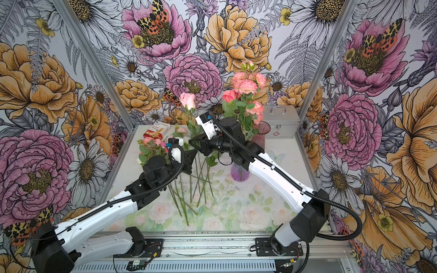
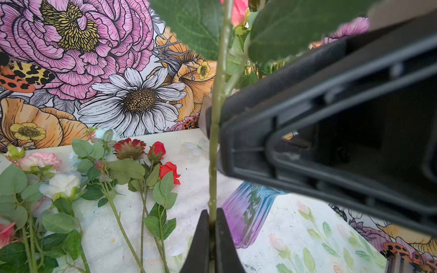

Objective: Place the pink flowers into the vase
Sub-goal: Place the flower in the vase.

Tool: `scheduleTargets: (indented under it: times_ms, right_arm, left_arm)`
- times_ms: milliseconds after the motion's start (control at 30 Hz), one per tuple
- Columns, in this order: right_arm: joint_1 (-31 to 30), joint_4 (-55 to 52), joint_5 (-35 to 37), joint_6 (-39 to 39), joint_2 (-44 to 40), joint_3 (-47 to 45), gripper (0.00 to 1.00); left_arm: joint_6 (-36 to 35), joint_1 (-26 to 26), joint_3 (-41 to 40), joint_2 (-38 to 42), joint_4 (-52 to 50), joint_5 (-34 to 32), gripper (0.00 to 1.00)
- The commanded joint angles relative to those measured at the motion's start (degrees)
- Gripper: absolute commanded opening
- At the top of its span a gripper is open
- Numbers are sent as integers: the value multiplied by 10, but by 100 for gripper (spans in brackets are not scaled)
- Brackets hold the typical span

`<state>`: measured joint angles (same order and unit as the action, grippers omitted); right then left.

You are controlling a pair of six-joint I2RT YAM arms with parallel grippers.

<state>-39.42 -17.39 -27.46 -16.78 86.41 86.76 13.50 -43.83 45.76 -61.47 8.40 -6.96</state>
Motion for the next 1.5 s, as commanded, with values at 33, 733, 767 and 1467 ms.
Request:
scheduleTargets:
  times_ms: [33,733,767,1467]
  right_arm:
    - [-2,22,14,1,4,16,28]
    - [30,22,212,85,-90,-26,0]
    - [39,22,220,87,-97,-25,0]
    - [148,18,302,114,-209,34,0]
  left_arm:
    - [2,-14,14,3,20,7,0]
    - [26,-19,10,56,-25,-8,98]
    - [27,-19,8,62,-28,-5,98]
    - [19,-11,3,64,-62,-17,98]
